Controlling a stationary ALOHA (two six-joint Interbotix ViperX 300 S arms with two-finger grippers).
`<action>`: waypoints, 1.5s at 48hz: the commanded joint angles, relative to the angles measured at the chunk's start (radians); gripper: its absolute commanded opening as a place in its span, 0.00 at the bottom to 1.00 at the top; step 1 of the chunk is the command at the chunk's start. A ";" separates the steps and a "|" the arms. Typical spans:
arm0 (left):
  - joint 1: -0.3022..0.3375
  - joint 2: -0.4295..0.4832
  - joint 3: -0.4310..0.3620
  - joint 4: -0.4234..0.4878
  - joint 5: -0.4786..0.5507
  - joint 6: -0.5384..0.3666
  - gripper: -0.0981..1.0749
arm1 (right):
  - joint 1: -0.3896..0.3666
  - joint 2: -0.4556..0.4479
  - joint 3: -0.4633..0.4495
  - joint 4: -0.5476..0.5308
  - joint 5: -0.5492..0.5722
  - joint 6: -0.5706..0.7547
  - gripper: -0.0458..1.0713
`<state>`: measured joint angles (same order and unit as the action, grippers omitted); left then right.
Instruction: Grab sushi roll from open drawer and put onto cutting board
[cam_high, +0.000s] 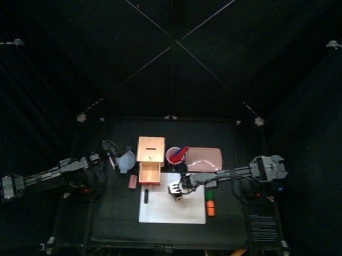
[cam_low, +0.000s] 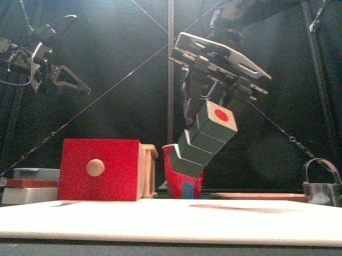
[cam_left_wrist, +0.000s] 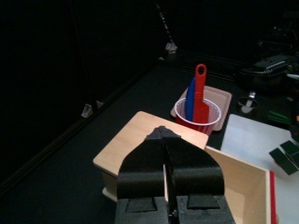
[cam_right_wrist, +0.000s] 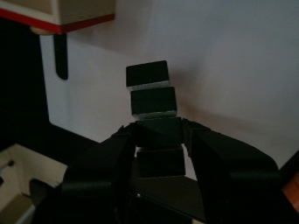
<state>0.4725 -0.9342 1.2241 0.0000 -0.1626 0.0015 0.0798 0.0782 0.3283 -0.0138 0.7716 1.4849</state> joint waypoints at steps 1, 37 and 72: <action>0.000 0.005 -0.029 -0.003 -0.008 -0.003 0.12 | 0.032 -0.032 0.009 -0.091 -0.008 0.147 0.61; -0.002 0.003 -0.023 -0.029 -0.014 0.000 0.12 | 0.175 0.072 0.025 -0.318 -0.078 0.635 0.92; -0.005 0.005 -0.054 -0.049 -0.005 -0.002 0.12 | -0.074 -0.354 0.387 -0.834 -0.465 0.210 0.91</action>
<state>0.4694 -0.9342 1.2088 -0.0460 -0.1672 0.0000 0.0337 -0.2194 0.7056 -0.8345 0.3467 1.7549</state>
